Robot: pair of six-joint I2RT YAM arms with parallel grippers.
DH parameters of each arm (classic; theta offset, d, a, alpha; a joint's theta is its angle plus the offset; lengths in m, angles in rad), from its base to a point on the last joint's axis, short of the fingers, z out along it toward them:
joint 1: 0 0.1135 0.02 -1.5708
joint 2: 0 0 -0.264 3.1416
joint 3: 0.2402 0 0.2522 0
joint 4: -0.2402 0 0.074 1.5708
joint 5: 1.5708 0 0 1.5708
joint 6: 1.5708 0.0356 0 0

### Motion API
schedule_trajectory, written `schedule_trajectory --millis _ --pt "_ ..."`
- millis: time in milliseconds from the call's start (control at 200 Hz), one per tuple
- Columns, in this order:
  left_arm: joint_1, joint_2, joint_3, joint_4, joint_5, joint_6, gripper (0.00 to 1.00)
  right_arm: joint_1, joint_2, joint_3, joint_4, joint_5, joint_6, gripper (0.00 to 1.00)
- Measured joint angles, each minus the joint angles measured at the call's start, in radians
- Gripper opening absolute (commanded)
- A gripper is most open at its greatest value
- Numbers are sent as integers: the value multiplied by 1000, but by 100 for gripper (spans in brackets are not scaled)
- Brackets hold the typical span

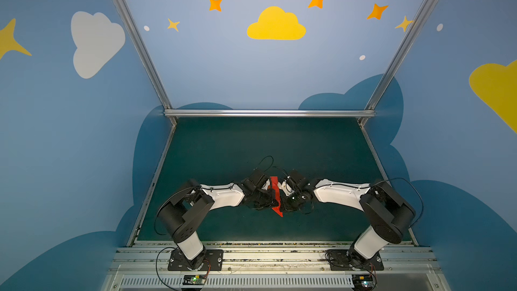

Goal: Fold a paper plane with a square sheet of paper (fold left side to right side)

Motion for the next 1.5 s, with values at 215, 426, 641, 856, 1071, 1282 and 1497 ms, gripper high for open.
schedule_trajectory --millis 215,426,641,856,1071,1282,1497 --pt "1 62 19 12 0 1 3 0 1 0 0 0 -1 0" --pt "26 64 18 15 0 4 3 0 2 2 -3 0 -5 0" --pt "87 64 18 15 -2 22 3 0 4 3 -5 0 -8 0" --pt "142 104 70 -3 0 53 3 0 5 6 -9 0 -10 0" --pt "202 156 131 -4 7 83 3 0 6 7 -10 0 -17 0" --pt "267 176 160 -19 15 121 3 0 6 7 -10 0 -23 0" --pt "329 195 181 -27 29 150 3 0 6 7 -10 -1 -23 0"
